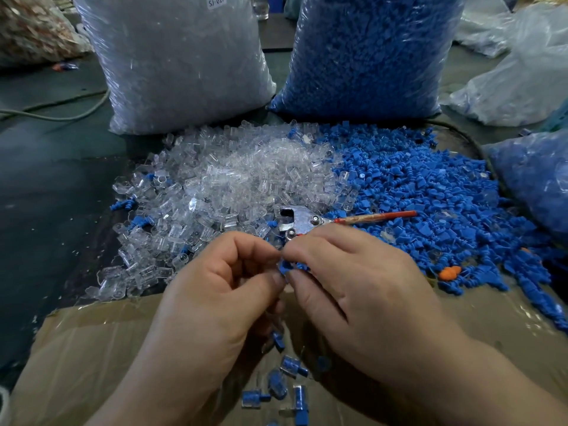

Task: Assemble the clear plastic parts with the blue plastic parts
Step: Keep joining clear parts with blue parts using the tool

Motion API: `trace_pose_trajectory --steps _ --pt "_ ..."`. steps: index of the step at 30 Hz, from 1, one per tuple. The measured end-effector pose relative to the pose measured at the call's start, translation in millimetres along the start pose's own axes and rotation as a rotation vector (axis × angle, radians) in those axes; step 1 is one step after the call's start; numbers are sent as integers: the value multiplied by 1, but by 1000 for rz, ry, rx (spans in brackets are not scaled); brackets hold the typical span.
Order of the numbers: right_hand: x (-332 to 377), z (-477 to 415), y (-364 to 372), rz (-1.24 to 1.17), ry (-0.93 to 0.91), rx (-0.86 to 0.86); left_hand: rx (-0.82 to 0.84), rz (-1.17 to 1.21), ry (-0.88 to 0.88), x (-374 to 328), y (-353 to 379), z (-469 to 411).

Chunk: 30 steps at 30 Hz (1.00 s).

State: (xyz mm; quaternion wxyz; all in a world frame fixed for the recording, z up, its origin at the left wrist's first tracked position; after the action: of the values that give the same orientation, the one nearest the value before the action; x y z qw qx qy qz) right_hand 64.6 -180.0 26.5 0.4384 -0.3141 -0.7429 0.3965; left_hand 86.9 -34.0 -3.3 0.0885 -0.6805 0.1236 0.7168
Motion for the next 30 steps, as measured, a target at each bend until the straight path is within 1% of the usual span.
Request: trace_pose_trajectory --steps 2,3,5,6,8,11,15,21,24,27,30 --pt "-15 -3 -7 193 95 24 -54 -13 8 0 -4 0" --pt "-25 -5 -11 275 176 73 -75 2 9 0 -6 0" --pt "-47 -6 -17 374 329 221 -92 67 -8 -3 -6 2" --pt "-55 -5 -17 398 374 298 -89 108 -17 -5 -4 3" --pt "-64 -4 -13 420 381 400 -83 162 -26 -5 -3 2" --pt "-65 -4 -9 449 342 458 -81 128 -19 -5 -6 2" --pt "-65 -11 -10 476 322 444 -78 -26 -17 -1 -13 1" --pt "-61 -19 -12 436 334 338 -91 -87 -24 2 -15 0" --pt "-55 -13 -25 303 309 221 -113 -138 12 3 -18 0" --pt "-43 -6 -33 149 235 116 -121 -156 44 2 -21 1" --pt "-33 -3 -33 136 144 142 -107 -138 93 -1 -25 0"
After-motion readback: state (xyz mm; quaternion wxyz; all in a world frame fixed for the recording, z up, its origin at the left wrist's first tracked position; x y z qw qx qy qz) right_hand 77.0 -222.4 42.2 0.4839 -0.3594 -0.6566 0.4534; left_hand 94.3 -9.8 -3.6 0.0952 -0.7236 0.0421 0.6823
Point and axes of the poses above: each hand's wrist, its own z-axis away from the middle knuckle, its own y-axis out of the palm, x = y × z, the point moved 4 cm from there along -z, towards the middle knuckle, and after that the axes turned 7 degrees about x, right-handed, at the moved point
